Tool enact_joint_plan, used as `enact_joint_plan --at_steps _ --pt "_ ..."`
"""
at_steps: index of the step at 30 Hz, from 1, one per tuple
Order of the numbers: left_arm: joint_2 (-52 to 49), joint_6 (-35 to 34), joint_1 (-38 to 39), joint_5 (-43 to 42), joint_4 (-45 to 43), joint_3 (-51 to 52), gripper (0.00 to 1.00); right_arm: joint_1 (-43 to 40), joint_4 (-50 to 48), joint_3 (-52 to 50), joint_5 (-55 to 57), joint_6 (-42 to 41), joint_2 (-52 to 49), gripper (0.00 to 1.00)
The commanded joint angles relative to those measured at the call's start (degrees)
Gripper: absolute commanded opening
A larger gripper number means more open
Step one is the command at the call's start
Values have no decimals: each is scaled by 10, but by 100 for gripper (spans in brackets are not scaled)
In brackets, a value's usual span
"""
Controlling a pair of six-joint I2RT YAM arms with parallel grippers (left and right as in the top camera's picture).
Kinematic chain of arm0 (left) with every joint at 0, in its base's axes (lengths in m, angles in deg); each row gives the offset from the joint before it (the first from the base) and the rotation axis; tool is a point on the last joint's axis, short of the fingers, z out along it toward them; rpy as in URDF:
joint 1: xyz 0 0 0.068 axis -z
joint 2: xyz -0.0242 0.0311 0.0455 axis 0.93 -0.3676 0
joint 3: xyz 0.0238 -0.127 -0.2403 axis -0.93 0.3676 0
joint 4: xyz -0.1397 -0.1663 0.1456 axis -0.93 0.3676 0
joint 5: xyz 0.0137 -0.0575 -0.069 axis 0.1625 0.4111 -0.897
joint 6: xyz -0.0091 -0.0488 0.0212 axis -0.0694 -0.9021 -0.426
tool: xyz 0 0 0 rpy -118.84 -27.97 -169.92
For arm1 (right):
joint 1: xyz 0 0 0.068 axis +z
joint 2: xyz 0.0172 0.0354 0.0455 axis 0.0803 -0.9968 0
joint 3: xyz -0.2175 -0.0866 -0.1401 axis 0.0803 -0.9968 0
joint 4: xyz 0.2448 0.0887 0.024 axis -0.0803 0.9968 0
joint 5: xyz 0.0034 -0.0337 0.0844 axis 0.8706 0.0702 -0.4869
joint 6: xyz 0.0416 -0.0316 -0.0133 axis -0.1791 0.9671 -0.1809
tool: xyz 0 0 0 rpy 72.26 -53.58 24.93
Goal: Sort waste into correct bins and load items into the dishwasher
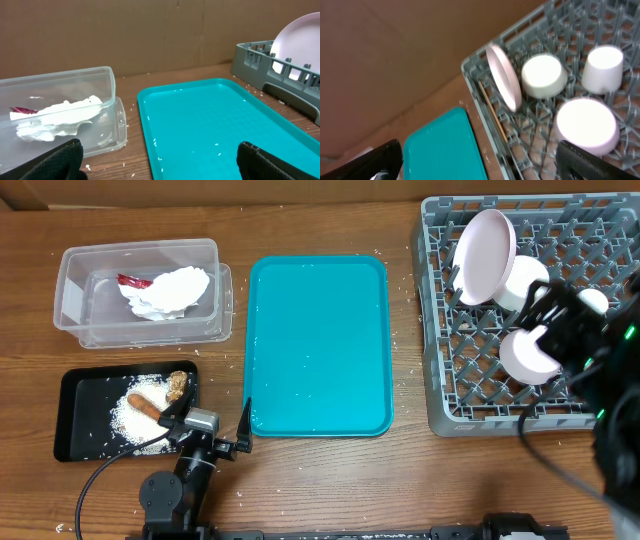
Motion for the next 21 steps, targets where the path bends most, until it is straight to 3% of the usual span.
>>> enact_joint_plan --at_steps 1,10,21 --pt "7 -2 3 0 -1 2 100 23 -55 -108 5 0 86 100" --pt "7 -1 3 0 -1 2 100 46 -179 -322 3 0 267 100" --pt "7 -1 3 0 -1 2 100 46 -291 -469 -5 0 405 100"
